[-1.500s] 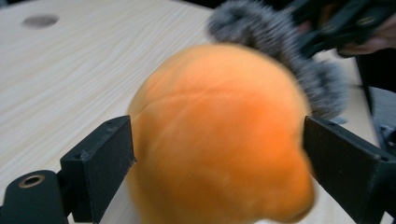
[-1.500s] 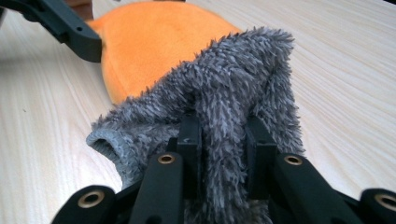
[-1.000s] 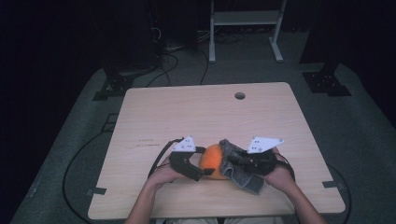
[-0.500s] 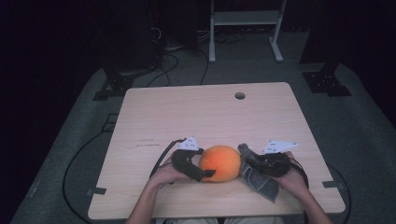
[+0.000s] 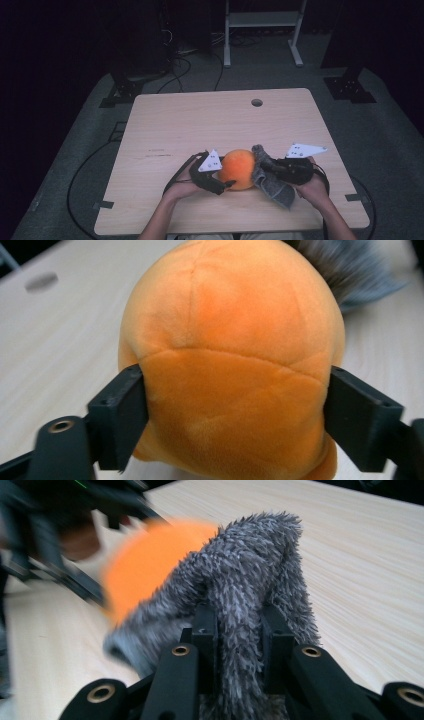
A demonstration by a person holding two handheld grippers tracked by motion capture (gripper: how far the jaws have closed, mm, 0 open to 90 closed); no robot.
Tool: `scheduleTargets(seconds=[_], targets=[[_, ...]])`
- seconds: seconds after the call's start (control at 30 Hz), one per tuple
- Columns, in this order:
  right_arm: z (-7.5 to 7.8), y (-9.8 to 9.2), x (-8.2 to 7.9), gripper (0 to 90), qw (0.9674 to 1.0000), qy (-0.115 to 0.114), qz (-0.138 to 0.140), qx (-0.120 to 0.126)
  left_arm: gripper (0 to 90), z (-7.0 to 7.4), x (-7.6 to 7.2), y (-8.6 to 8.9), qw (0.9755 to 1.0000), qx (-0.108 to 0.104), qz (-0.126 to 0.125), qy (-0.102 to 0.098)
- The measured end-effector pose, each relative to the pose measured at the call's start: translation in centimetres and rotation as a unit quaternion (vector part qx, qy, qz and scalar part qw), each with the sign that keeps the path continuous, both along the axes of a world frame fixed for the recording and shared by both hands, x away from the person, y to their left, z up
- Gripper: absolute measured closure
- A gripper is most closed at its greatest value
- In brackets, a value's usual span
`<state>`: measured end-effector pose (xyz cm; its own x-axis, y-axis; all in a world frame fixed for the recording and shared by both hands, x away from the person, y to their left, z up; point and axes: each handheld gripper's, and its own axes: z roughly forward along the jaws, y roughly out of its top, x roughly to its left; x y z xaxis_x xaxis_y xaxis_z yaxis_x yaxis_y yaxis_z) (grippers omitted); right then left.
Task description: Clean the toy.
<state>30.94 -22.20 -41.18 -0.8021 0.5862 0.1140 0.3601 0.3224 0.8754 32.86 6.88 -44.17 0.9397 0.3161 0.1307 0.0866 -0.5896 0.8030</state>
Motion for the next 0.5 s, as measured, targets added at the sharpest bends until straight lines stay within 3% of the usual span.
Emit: scheduleTargets(seconds=[0.13,0.2,0.37,0.43,0.5], targets=[[-0.4,1.5,-0.1,72.5,0.9996,-0.011,0.013,-0.022,12.7,0.0,0.1,0.2,0.9999,-0.009,0.004,0.006],[-1.0,1.0,0.3,72.7,0.9998,-0.001,0.003,-0.019,12.7,-0.2,0.1,0.4,0.9998,-0.016,0.005,0.009],[-2.7,-0.9,0.8,72.5,0.9974,0.032,-0.034,-0.055,12.3,0.0,0.2,0.3,0.9997,-0.018,0.009,0.013],[-2.7,-1.4,0.7,72.5,0.9967,0.035,-0.039,-0.061,12.3,0.1,0.2,0.3,0.9997,-0.017,0.011,0.013],[-1.9,-1.2,0.3,72.6,0.9980,0.021,-0.033,-0.049,12.4,0.2,0.0,0.1,0.9998,-0.016,0.007,0.007]])
